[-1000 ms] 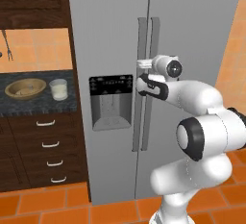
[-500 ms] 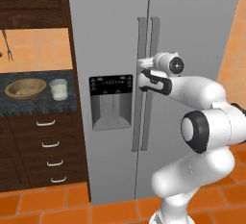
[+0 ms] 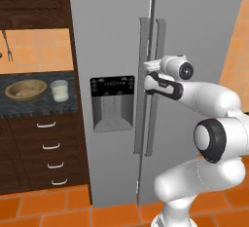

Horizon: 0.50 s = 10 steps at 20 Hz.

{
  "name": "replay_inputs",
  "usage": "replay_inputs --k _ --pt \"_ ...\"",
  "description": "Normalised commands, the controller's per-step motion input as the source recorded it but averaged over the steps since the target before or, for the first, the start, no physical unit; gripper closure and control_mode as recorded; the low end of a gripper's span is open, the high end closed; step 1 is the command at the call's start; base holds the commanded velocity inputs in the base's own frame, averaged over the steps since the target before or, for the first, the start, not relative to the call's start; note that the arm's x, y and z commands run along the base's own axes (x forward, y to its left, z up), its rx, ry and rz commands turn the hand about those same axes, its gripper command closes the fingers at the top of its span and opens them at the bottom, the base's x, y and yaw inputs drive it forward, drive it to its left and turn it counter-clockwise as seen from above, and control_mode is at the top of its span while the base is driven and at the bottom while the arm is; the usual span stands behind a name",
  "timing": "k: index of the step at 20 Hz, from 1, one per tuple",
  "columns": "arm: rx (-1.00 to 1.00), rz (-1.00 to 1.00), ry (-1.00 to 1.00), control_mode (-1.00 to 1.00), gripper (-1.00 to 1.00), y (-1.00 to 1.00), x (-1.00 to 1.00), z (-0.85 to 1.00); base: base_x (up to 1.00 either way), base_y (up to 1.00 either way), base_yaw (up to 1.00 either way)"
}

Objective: Grab a lemon wedge from the fridge and one ice cube from the ice bowl, and put them in the glass of lemonade.

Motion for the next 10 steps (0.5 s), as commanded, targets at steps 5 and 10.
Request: replay_inputs --k 5,10 --pt "0.00 -0.07 0.00 -1.00 1.00 -0.63 -1.00 0.23 0.00 0.00 0.00" --pt "0.02 -0.10 0.04 -1.00 1.00 -0.79 -1.00 0.26 0.00 0.00 0.00"
